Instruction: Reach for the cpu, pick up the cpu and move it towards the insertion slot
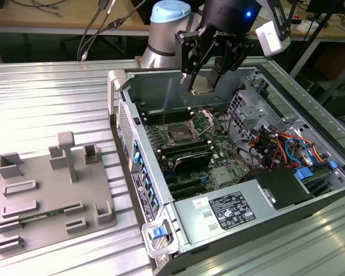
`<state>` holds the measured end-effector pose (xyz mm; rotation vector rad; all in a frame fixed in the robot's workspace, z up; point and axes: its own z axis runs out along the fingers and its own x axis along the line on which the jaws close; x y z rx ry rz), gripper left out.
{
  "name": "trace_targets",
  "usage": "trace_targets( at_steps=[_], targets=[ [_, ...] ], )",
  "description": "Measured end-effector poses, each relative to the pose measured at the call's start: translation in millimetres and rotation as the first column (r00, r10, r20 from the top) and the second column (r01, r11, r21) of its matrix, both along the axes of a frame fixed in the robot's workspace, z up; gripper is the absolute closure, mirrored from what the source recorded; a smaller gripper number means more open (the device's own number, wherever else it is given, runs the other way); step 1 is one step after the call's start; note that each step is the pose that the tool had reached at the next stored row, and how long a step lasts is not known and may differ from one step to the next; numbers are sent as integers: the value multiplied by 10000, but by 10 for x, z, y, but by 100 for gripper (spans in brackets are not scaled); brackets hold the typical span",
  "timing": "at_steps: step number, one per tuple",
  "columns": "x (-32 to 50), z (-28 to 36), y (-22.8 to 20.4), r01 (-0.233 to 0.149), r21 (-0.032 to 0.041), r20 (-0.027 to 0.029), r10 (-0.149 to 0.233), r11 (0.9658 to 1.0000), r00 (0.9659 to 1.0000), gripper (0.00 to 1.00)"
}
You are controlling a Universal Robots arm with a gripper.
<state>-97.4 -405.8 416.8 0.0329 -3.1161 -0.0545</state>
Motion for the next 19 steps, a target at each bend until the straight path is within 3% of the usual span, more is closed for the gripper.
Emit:
trace_targets(
  at_steps=[6, 12, 19],
  targets=[
    [152, -57, 79, 86, 0, 0, -86, 10000, 10000, 45],
    [247, -115, 111, 478, -1, -1, -478, 9989, 9989, 45],
    [346, -188, 322, 489, -2, -1, -489, 9988, 9988, 45]
  ],
)
